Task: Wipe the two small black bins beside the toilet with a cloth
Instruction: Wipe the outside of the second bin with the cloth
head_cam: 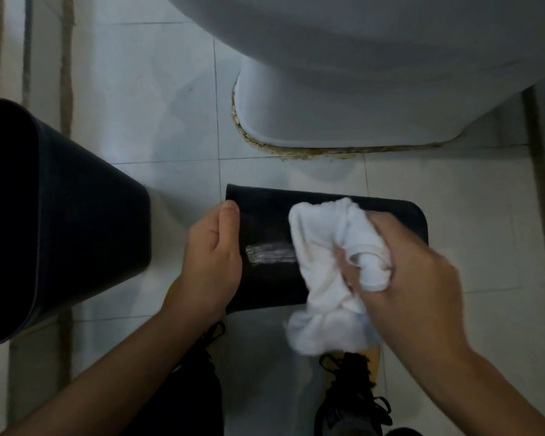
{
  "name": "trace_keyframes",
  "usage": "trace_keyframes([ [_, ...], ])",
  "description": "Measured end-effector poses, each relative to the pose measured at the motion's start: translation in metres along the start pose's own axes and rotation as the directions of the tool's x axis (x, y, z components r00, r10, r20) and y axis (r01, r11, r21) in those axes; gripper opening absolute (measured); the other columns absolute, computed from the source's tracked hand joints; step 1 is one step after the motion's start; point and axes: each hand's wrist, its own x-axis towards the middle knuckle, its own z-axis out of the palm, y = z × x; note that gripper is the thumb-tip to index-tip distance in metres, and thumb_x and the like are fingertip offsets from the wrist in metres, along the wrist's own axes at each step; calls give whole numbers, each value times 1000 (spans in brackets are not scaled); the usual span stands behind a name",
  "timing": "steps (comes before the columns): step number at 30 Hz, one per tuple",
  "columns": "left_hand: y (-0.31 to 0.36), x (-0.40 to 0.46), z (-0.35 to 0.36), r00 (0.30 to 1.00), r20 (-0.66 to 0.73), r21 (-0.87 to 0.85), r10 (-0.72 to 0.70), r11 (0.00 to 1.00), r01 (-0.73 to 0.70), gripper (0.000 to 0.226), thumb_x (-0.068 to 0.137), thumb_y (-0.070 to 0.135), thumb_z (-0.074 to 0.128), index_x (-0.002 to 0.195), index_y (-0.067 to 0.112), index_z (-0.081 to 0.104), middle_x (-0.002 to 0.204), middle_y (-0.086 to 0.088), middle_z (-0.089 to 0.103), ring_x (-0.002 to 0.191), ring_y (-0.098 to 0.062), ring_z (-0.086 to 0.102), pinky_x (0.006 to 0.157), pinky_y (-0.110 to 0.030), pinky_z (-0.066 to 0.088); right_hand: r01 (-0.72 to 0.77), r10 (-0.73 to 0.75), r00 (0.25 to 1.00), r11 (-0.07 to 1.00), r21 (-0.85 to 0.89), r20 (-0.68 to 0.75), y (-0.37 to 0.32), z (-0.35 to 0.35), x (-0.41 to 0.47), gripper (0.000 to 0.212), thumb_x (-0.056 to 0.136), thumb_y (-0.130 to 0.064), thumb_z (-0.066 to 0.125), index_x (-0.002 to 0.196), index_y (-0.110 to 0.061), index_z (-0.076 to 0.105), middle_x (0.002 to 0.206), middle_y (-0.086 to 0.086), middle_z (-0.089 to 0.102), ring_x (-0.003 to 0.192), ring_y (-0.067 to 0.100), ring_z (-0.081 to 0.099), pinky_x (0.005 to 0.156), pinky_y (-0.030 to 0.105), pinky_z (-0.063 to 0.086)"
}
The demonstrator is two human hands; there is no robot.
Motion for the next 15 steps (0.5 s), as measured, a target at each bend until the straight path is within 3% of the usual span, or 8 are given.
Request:
trace_keyframes([
  [4,-1,-1,4,1000,-7,-27,4,1000,-4,39,106,22,33,86,-4,53,77,-21,58,68,-28,59,60,-40,50,120,-119,993,984,-132,17,-29,23,-5,26,85,-45,53,101,-24,52,78,-5,59,62,17,58,52,29,45],
  [7,-1,-5,0,999,37,-49,-3,999,5,16,101,7,46,90,3,57,81,-6,59,68,2,55,64,-23,47,177,-174,984,978,-111,31,-54,47,-6,50,85,-69,50,104,-23,52,82,-6,58,69,11,56,61,24,45],
  [9,0,-4,1,999,38,-68,-7,998,10,16,101,3,45,92,2,57,83,-5,59,69,5,55,62,-17,46,161,-162,987,983,-87,4,-54,51,0,59,81,-78,51,103,-24,54,83,-7,59,71,10,57,64,24,48],
  [12,-2,1,1,1000,-19,-53,14,998,-15,37,106,15,32,83,-8,51,70,-13,55,63,-16,55,59,-32,48,143,-143,990,990,19,8,-47,43,7,40,83,-58,69,98,-24,55,82,-7,60,73,11,58,62,28,49],
  [15,-5,0,-1,999,22,-50,-36,998,37,40,106,29,34,85,6,60,80,-15,63,76,-28,63,68,-45,54,109,-107,994,992,-65,36,-26,20,9,39,73,-27,86,92,-25,52,80,-8,56,69,13,55,59,31,49],
])
